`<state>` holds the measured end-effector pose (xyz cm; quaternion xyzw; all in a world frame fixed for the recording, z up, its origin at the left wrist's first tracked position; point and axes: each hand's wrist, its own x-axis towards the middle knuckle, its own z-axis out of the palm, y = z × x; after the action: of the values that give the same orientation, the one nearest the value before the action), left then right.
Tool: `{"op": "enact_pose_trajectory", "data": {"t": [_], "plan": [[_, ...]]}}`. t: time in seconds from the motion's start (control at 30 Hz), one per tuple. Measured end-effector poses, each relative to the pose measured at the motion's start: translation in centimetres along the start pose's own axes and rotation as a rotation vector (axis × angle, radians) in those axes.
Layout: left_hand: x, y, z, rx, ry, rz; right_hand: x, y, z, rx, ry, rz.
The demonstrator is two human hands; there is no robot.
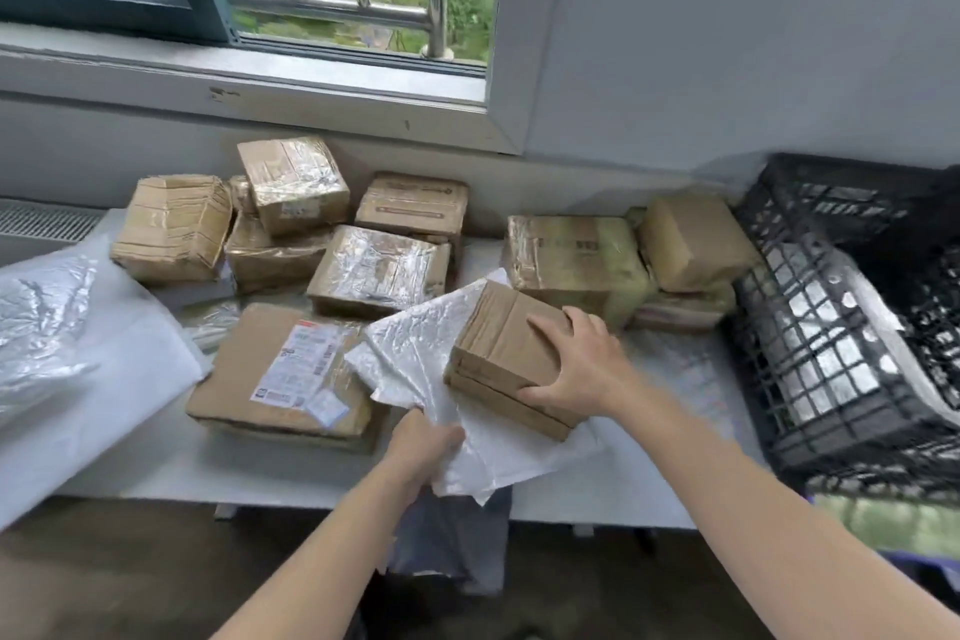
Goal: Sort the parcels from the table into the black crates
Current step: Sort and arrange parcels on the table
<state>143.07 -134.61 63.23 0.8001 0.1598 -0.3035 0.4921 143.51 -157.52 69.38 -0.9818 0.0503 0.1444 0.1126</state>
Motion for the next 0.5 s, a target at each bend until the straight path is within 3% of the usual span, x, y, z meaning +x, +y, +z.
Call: {"op": "enact_pose_trajectory", "data": {"t": [0.33, 0.5], "plan": [[0.2, -2.8, 5.3, -0.161, -0.027, -0.091, -1.6, 3.9, 6.3, -0.046, 0.014, 0.043], [-1.0, -2.2, 7.8, -0.413, -0.211, -0.162, -1.9, 5.9, 5.7, -0.036, 0.013, 0.099]]}}
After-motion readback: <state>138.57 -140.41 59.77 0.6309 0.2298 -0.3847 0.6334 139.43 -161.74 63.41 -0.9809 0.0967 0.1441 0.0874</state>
